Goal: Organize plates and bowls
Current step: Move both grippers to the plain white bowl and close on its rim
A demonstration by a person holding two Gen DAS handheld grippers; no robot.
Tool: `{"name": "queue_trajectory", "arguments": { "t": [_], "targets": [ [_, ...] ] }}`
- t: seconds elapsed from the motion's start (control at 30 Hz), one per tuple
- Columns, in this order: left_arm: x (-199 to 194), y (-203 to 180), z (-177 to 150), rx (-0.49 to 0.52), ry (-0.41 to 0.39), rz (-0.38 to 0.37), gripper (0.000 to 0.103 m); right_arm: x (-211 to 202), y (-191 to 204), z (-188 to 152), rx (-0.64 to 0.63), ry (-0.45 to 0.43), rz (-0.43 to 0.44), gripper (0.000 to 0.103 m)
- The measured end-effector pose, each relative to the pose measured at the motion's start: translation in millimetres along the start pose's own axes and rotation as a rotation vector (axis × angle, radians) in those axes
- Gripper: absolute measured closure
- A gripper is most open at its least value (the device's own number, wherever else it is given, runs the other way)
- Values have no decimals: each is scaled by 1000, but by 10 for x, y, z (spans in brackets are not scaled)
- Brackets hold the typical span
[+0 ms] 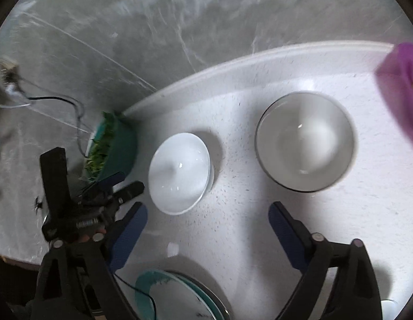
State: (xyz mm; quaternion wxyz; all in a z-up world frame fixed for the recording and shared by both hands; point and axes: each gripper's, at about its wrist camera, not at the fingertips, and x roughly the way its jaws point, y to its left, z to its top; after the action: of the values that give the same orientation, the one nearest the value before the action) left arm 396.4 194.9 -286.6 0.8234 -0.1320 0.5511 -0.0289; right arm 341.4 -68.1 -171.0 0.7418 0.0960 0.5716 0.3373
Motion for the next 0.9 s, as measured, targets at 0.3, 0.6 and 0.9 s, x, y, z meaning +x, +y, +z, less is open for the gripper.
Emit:
{"name": "queue_trajectory", "arguments": {
  "t": [0.3, 0.6, 0.9],
  "targets": [
    [386, 228, 98, 14, 24, 10, 2, 567, 104, 159, -15, 52, -102, 31],
    [592, 290, 23, 23, 23, 19, 34, 835, 84, 181, 5, 89, -144, 47],
    [587, 56, -28, 65, 34, -39, 78, 1007, 72, 185, 20, 107, -154, 75]
  ]
}}
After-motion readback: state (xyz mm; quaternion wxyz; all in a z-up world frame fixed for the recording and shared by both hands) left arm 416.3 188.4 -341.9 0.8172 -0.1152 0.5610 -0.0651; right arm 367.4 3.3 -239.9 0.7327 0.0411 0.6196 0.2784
